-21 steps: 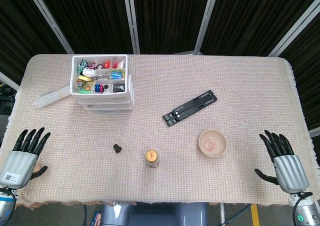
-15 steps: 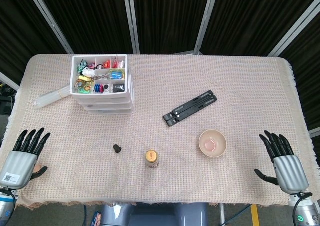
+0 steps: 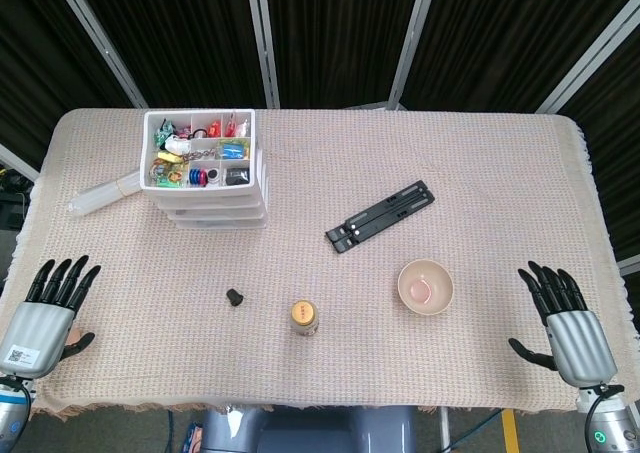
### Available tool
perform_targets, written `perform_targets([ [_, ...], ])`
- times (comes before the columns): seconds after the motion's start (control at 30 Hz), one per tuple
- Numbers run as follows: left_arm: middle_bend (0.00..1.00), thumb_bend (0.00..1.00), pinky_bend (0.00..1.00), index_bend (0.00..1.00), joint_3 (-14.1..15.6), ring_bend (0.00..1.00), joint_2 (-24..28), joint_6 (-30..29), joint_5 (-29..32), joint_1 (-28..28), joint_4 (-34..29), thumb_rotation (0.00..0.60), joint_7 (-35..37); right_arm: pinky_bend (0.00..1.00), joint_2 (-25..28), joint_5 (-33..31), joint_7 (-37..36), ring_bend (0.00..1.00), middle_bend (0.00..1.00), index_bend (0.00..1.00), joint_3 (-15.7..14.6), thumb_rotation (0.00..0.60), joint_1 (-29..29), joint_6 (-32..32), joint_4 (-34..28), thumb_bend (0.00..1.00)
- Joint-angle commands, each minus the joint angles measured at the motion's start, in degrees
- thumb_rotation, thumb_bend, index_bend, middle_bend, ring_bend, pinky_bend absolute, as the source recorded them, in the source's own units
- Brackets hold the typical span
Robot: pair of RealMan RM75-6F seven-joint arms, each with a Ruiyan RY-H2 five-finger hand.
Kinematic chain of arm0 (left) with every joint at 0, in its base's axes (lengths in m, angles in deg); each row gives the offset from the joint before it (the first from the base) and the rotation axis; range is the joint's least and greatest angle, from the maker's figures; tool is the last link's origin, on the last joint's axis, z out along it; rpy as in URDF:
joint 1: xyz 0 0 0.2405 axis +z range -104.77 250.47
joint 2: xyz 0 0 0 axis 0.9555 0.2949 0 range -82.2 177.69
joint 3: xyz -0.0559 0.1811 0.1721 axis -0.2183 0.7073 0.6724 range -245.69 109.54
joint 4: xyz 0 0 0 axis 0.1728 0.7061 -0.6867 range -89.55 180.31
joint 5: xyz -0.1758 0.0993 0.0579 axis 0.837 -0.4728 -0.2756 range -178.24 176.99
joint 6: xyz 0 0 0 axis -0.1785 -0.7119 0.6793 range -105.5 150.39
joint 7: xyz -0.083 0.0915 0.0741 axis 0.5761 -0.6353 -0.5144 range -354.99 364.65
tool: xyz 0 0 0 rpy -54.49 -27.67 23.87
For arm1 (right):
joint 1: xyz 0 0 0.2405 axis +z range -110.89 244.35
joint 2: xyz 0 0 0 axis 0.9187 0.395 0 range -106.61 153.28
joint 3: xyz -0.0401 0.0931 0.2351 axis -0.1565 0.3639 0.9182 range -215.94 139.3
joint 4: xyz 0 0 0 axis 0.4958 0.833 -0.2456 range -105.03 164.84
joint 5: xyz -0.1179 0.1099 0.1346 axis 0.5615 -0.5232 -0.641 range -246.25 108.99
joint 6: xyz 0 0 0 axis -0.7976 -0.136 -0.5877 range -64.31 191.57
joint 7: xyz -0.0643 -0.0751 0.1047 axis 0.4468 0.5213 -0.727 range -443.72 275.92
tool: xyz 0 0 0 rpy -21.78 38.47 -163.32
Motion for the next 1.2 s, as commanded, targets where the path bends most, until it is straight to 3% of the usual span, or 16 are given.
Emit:
perform_targets([
  [0.03,0.00,0.07,0.00,0.03,-0.02,0.00,0.00,0.04,0.02,-0.03,0.07,0.600,0.09,0.00,-0.03,-0.03,0.10,0.00,0.00,0.01,-0.01,0.600,0.03,0.09,-0.04,0.08],
  [0.2,0.00,0.10,0.00,0.03,0.00,0.00,0.04,-0.08,-0.17,-0.04,-0.06,0.600,0.06,0.00,0.06,-0.22,0.02,0.00,0.00,0.01,0.00,0.600,-0.04,0.09,0.01,0.08],
  [0.27,0.00,0.20,0.00,0.02,0.01,0.00,-0.05,-0.20,-0.38,-0.05,-0.18,0.600,-0.21,0.00,0.21,-0.21,-0.23,0.00,0.00,0.01,-0.01,0.600,-0.16,-0.12,0.10,0.08],
  [0.37,0.03,0.44,0.02,0.00,0.07,0.01,-0.20,-0.06,-0.23,0.00,-0.42,0.600,-0.36,0.00,0.33,-0.20,-0.44,0.00,0.00,0.01,-0.04,0.600,-0.27,-0.28,0.07,0.08],
  [0.43,0.15,0.52,0.12,0.00,-0.39,0.11,-0.45,-0.19,0.34,-0.05,-1.11,0.600,0.36,0.00,0.32,-0.12,-0.36,0.00,0.00,0.01,-0.06,0.600,-0.27,-0.30,0.07,0.08],
  [0.57,0.59,0.57,0.44,0.00,-1.72,0.51,-1.14,-0.82,0.33,-0.74,-1.13,0.600,1.67,0.00,0.23,-0.05,-0.10,0.00,0.00,0.01,-0.07,0.600,-0.23,-0.26,0.05,0.08],
  [0.67,0.77,0.57,0.56,0.00,-3.18,0.69,-2.27,1.01,1.98,-2.29,-1.35,0.600,5.01,0.00,0.24,-0.17,-0.12,0.00,0.00,0.01,-0.03,0.600,-0.29,-0.31,0.03,0.08],
  [0.83,0.91,0.59,0.70,0.00,-6.75,0.81,-4.25,8.57,10.66,-5.72,-4.84,0.600,11.17,0.00,0.36,-0.22,-0.33,0.00,0.00,0.01,-0.06,0.600,-0.33,-0.29,-0.04,0.08],
  [1.2,0.96,0.72,0.73,0.00,-15.63,0.85,-8.22,26.81,36.24,-14.68,-12.30,0.600,18.06,0.00,0.47,-0.25,-0.66,0.00,0.00,0.02,-0.13,0.600,-0.28,-0.08,-0.15,0.08],
])
